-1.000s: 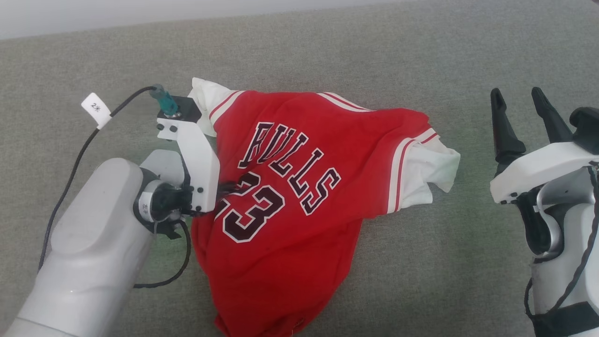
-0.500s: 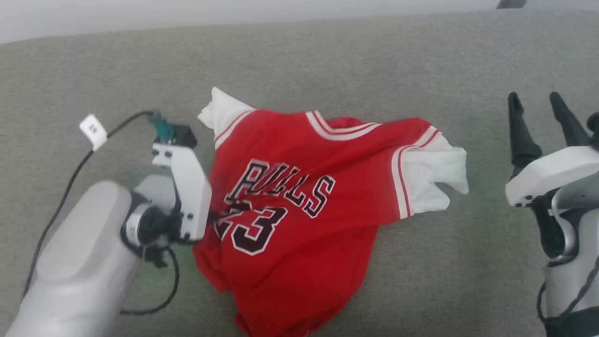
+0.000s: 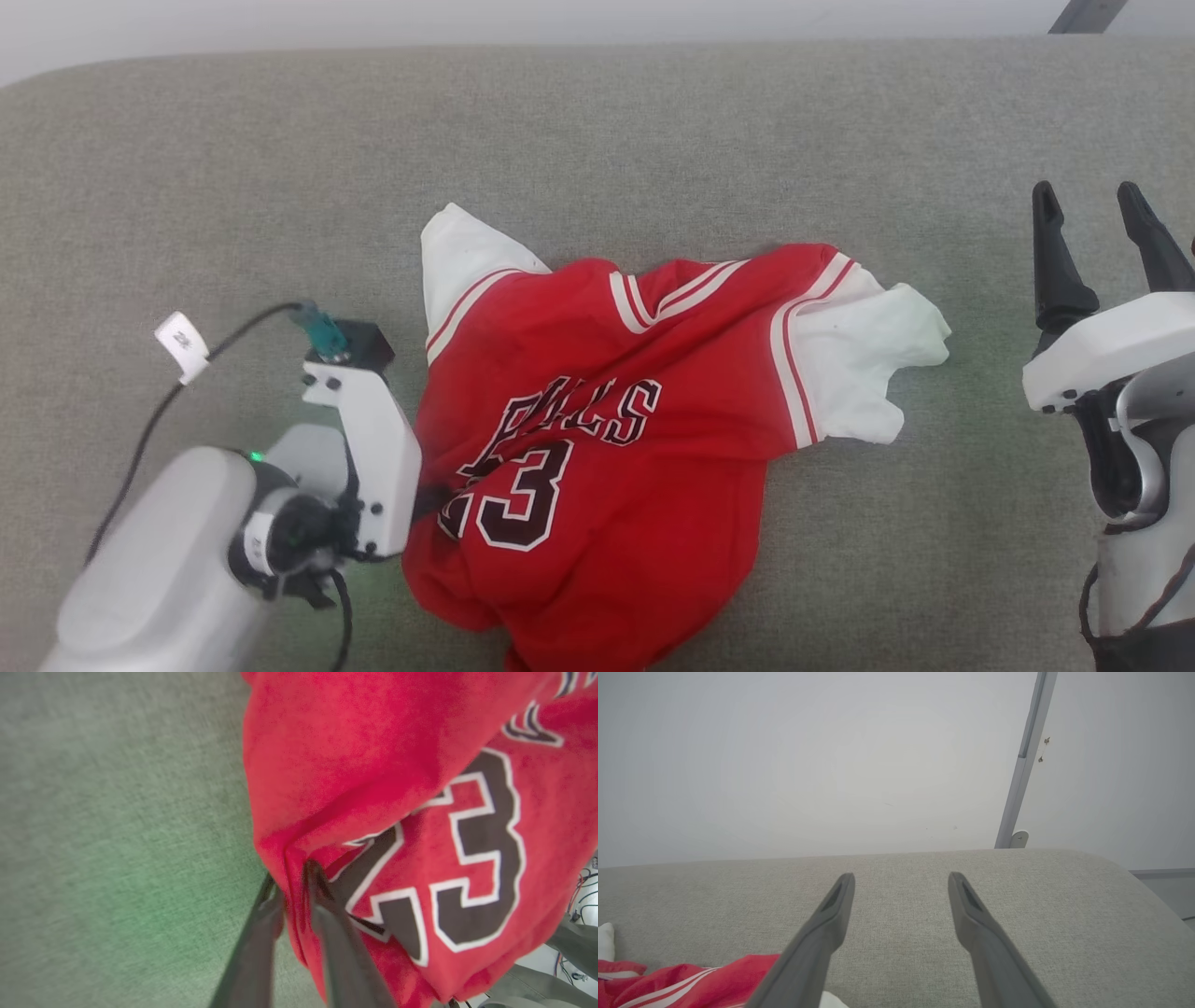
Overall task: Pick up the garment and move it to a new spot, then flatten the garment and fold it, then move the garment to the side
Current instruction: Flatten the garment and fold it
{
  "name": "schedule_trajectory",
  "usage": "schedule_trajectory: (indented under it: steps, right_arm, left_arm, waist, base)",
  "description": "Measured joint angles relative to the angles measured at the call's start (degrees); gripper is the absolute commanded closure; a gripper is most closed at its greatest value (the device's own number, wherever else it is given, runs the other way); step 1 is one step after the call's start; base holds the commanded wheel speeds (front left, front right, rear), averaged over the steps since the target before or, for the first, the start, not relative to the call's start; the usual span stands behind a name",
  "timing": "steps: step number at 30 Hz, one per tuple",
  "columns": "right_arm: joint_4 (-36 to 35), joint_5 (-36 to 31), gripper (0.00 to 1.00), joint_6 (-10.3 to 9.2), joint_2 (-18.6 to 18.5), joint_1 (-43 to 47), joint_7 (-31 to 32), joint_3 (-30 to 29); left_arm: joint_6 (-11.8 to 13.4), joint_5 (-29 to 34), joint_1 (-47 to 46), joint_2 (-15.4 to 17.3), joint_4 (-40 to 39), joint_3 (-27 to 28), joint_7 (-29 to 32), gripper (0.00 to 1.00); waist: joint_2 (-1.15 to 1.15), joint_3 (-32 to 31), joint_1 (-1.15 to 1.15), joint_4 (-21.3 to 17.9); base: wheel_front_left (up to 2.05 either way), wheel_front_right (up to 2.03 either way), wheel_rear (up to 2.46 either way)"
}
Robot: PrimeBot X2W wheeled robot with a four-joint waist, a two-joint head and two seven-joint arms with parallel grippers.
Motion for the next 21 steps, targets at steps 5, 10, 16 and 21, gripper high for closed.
schedule_trajectory:
  steps: [5, 10, 16, 21]
  right_arm:
    - [0.0, 0.0, 0.0, 0.0, 0.1, 0.0, 0.0, 0.5]
    - [-0.4, 0.2, 0.0, 0.0, 0.4, 0.0, -1.2, 1.4]
    - [-0.6, 0.5, 0.0, 0.0, 0.8, -0.7, -2.7, 2.5]
    - [-0.6, 0.7, 0.0, 0.0, 1.2, -0.9, -3.3, 3.5]
  left_arm:
    - [1.3, 0.1, -2.6, 1.4, -1.8, 1.7, 0.9, 0.0]
    - [2.2, 1.6, -7.2, 3.5, -3.2, 3.3, 1.2, 0.0]
    - [0.4, 4.4, -14.1, 4.2, 2.0, 4.2, -3.2, 0.0]
    - [-2.0, 6.0, -18.8, 3.3, 9.1, 3.8, -6.6, 0.0]
  waist:
    - [0.0, -0.5, 0.0, -0.1]
    - [0.0, -0.8, 0.0, -1.0]
    - [0.0, -0.3, 0.0, -3.2]
    - [0.0, 0.6, 0.0, -5.7]
  base:
    - [0.0, 0.0, 0.0]
    - [0.0, 0.0, 0.0]
    - [0.0, 0.0, 0.0]
    - [0.0, 0.0, 0.0]
